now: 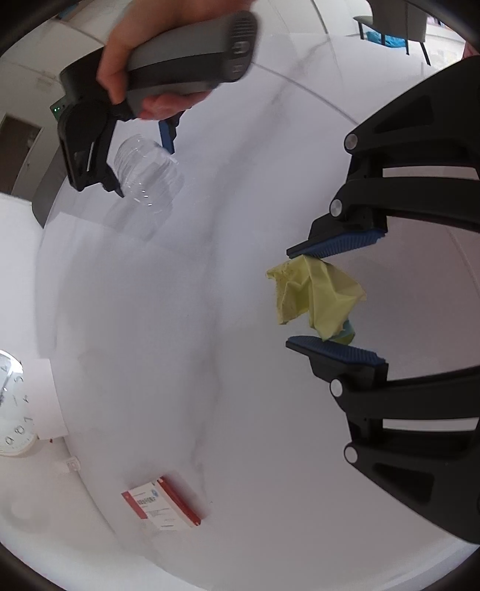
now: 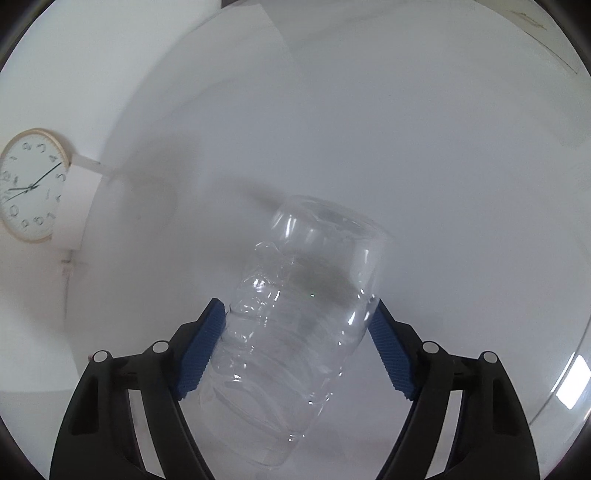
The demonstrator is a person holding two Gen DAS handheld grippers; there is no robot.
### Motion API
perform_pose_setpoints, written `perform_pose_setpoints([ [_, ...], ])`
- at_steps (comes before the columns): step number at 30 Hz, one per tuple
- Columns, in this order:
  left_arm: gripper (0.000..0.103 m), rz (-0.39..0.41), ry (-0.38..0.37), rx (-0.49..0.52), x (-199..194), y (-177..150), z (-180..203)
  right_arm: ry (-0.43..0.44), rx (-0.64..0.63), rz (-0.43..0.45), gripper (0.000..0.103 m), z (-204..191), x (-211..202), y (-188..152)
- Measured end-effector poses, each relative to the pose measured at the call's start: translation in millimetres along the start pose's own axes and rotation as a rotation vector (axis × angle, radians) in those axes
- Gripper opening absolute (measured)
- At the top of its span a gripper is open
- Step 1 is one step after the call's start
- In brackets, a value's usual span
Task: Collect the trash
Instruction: 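Grasp the yellow-green crumpled paper with the left gripper while the right gripper grasps the clear plastic bottle, then carry the yellow paper and plastic bottle over the white bin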
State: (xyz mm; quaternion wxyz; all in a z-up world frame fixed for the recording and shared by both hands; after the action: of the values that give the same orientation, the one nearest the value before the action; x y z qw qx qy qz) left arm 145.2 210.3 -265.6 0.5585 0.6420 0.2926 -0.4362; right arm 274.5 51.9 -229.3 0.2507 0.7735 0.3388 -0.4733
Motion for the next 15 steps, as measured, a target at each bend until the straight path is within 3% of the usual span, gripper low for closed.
perform_pose_setpoints([
  [6,0.042,-0.005,-0.052,0.032,-15,-2,42,0.012,-0.120,0.041,0.078,53,-49,-14],
  [9,0.042,-0.013,-0.093,0.064,-20,-2,71,-0.018,-0.196,0.070,0.078,99,-80,-26],
  [10,0.042,-0.018,-0.106,0.084,-21,-2,85,-0.028,-0.212,0.073,0.072,112,-88,-28],
  [15,0.042,-0.034,-0.163,0.168,-27,-4,145,-0.088,-0.269,0.111,0.073,197,-137,-42],
])
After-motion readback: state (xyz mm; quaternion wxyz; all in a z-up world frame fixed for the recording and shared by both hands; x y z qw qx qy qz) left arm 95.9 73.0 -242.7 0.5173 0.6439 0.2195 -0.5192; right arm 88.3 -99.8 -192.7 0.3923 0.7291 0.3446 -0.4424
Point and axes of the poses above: each gripper's, at about its wrist camera, not at the fingertips, and x roughly the way its jaws point, z to its right, y to its top, the point moved 6 cm from there along x, roughly the way its jaws point, and after that the axes turned 15 degrees about x, right-handed, at the moved point
